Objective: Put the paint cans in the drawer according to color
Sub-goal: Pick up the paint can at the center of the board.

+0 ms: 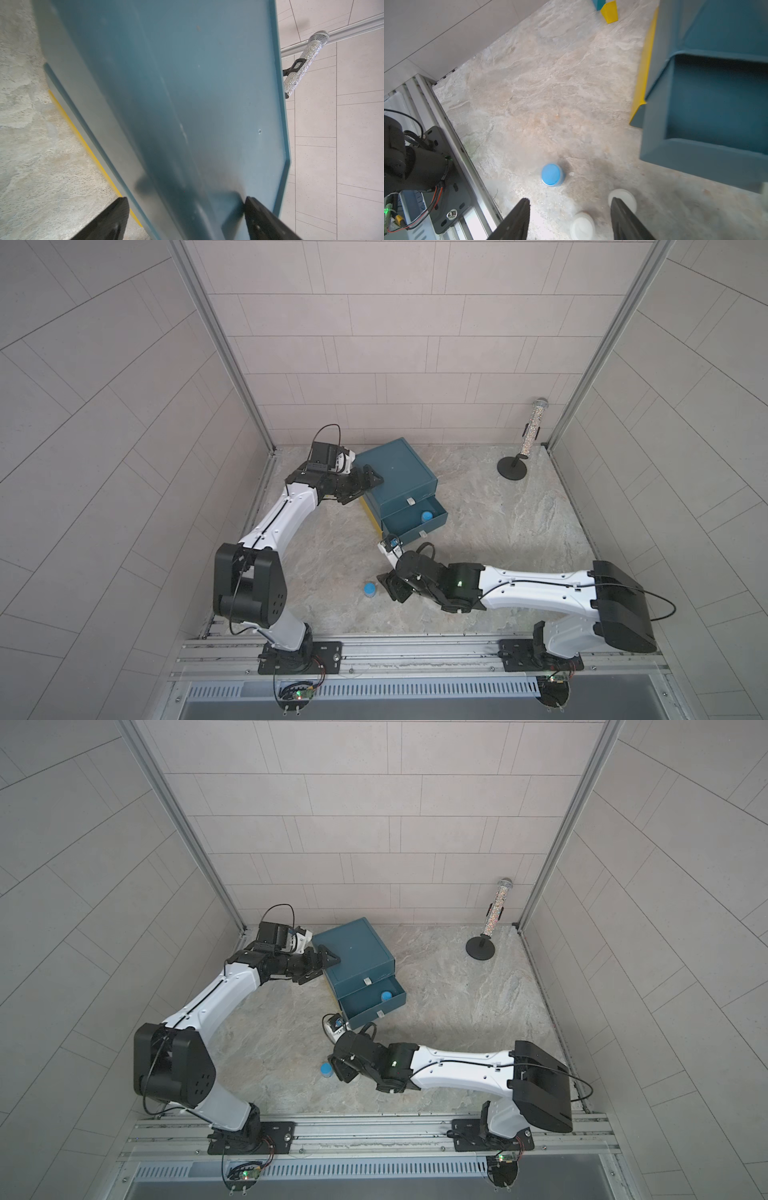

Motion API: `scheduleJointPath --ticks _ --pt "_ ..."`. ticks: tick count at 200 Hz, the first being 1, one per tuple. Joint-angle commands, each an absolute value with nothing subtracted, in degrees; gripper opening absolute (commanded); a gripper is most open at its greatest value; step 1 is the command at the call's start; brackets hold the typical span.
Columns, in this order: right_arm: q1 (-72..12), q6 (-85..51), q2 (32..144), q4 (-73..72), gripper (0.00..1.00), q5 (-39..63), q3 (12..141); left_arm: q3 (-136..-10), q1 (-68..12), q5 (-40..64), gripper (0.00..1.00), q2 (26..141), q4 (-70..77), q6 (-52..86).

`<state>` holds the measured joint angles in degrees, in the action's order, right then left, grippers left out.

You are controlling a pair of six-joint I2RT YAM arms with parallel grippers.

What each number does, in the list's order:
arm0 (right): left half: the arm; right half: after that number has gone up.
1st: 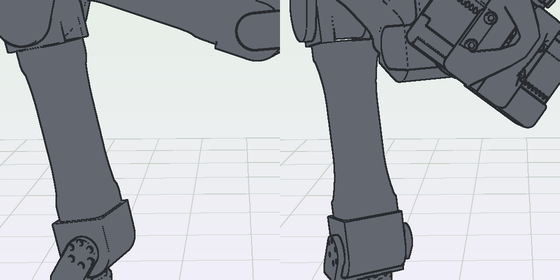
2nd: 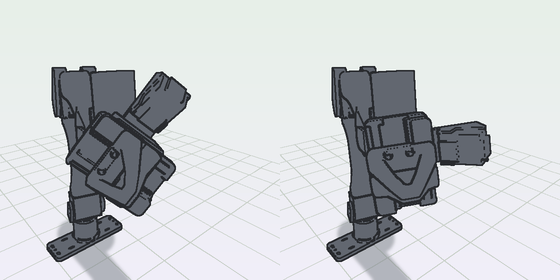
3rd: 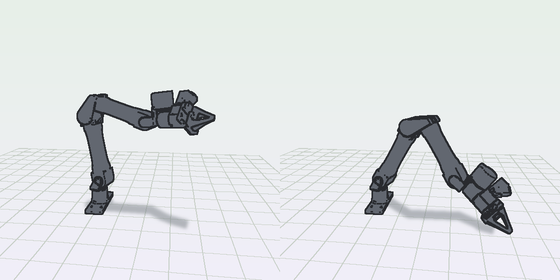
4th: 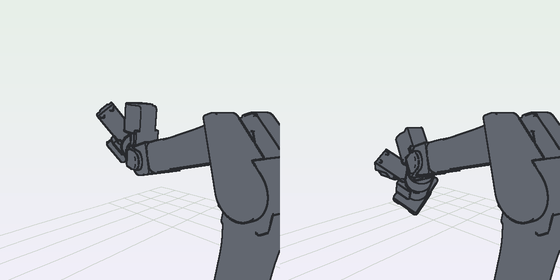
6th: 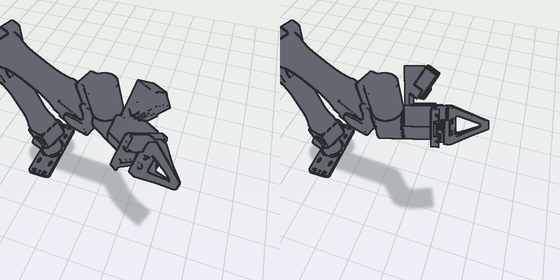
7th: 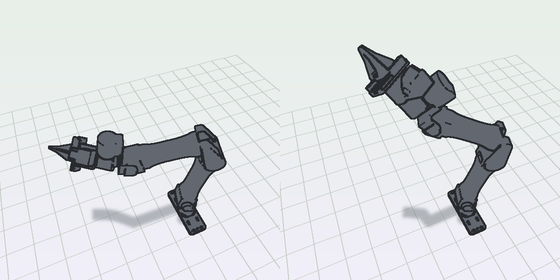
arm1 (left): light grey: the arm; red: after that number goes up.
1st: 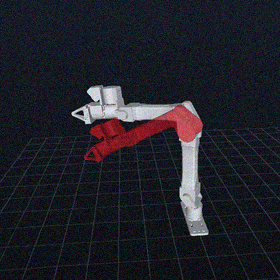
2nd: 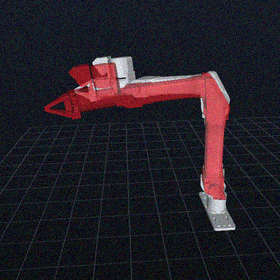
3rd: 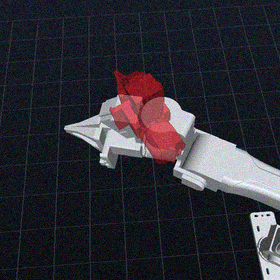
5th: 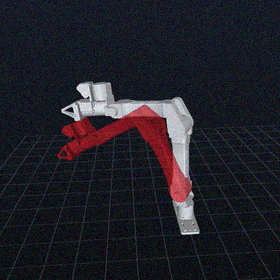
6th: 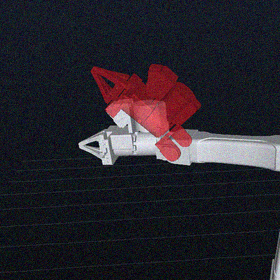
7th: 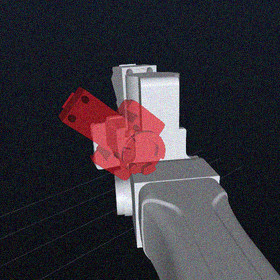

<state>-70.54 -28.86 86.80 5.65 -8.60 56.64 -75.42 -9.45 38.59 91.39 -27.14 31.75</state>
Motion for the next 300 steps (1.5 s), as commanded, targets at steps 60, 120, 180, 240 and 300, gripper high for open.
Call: scheduleJointPath --ticks 60,120,180,240,300 --pt "-72.6 -31.17 102.98 4.78 0.66 -5.67 65.74 -75.15 -9.64 36.75 0.93 92.55 -31.59 31.29" --pt "-71.36 -30.79 109.03 6.71 0.67 -3.84 69.07 -75.15 -9.58 36.86 0.93 92.58 -31.55 31.27" --pt "-70.05 -31.6 110.2 8.75 0.66 -3.34 68.35 -75.19 -9.58 37.16 0.93 92.55 -31.54 31.46" --pt "-70.05 -31.64 111.94 8.61 0.59 -2.81 68.44 -75.15 -9.59 37.03 0.93 92.46 -31.54 31.38" --pt "-70.05 -31.96 112.44 7.83 0.48 -3.52 67.73 -75.15 -9.58 37.03 0.93 92.42 -31.55 31.38"
